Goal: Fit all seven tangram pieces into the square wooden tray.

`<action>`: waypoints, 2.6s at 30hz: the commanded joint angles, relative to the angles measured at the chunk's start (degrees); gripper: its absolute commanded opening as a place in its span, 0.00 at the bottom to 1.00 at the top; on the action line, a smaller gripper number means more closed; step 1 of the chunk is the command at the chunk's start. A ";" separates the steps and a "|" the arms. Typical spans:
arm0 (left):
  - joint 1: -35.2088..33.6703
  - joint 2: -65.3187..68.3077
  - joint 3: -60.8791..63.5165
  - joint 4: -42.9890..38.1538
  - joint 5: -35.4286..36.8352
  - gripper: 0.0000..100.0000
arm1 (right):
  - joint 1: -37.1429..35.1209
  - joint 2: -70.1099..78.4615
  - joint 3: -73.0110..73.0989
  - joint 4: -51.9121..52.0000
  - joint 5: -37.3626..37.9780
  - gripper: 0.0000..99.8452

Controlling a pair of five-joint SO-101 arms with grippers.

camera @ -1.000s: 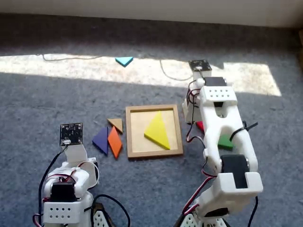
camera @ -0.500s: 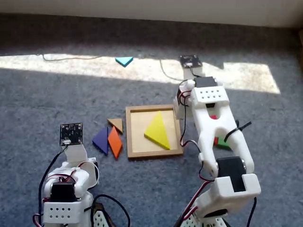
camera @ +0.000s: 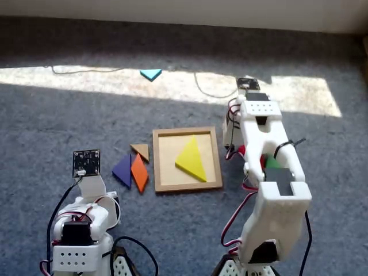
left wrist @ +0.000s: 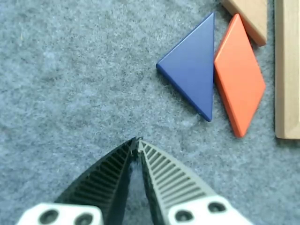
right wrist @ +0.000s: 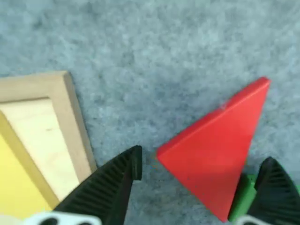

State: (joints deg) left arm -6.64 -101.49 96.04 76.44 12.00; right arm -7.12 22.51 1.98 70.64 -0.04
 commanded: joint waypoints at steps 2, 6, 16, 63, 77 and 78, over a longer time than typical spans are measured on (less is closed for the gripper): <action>0.40 -2.59 1.19 0.35 0.26 0.01 | 2.15 1.63 -4.53 -1.01 -0.53 0.37; 0.40 -2.59 1.19 0.35 0.26 0.01 | 2.68 2.33 -4.44 -1.01 -0.44 0.37; 0.40 -2.59 1.19 0.35 0.26 0.01 | 2.95 2.51 -4.53 -1.01 -0.26 0.23; 0.40 -2.59 1.19 0.35 0.26 0.01 | -32.40 -7.43 -7.60 -10.42 41.76 0.13; 0.40 -2.59 1.19 0.35 0.26 0.01 | -32.57 -7.43 6.46 -20.88 63.30 0.13; 0.40 -2.59 1.19 0.35 0.26 0.01 | -32.57 -7.43 7.25 -21.23 63.30 0.13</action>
State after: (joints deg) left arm -6.64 -101.49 96.04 76.44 12.00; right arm -39.38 19.34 7.52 52.79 61.41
